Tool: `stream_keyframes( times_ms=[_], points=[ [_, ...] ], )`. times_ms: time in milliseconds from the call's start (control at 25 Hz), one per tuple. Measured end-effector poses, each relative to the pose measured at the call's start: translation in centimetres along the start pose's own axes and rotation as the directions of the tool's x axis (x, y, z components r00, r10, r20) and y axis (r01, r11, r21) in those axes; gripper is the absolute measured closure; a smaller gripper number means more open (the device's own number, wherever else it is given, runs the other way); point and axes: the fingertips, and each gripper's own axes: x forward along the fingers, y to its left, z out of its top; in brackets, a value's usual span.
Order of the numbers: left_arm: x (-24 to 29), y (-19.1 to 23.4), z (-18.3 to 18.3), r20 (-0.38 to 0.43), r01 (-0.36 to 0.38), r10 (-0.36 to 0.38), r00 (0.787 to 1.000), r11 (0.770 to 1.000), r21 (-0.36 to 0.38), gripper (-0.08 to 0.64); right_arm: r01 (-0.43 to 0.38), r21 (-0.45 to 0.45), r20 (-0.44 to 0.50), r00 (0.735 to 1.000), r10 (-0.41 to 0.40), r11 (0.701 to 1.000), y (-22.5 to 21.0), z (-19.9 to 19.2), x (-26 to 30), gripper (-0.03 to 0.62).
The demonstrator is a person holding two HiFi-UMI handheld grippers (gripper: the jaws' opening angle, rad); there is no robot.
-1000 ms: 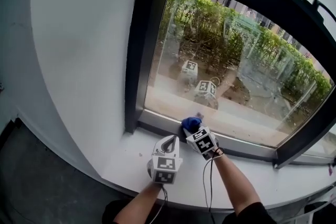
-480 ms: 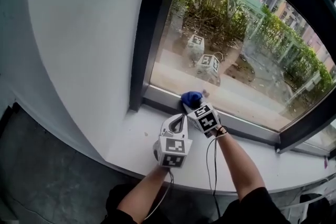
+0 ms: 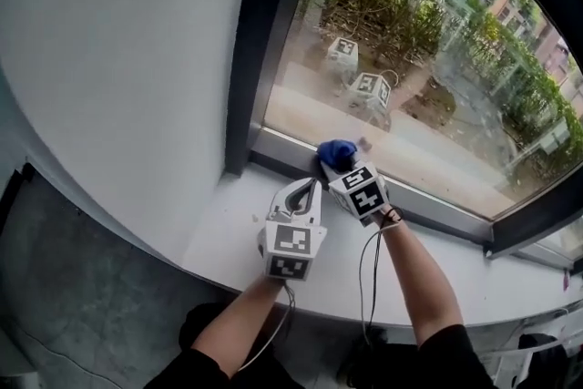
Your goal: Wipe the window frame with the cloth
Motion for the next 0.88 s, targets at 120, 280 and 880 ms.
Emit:
stream_keyframes(
  times_ms=[120,280,880],
  points=[
    [0.1,0.0,-0.5,0.007,-0.008,0.008,1.000,0.999,0.039,0.554,-0.001,-0.013,0.001,1.000,0.001,1.000,0.2,-0.1,0.0,0.551],
    [0.0,1.5,-0.9,0.008,-0.062,0.062,0.998,0.995,0.075,0.554,-0.024,-0.015,-0.004,1.000,0.024,1.000,0.4,0.0,0.2,0.551],
    [-0.6,3.1,-0.4,0.015,-0.131,0.130,0.991,0.988,0.081,0.554,-0.047,-0.003,0.017,0.999,0.047,0.999,1.6,1.9,1.5,0.551]
  ],
)
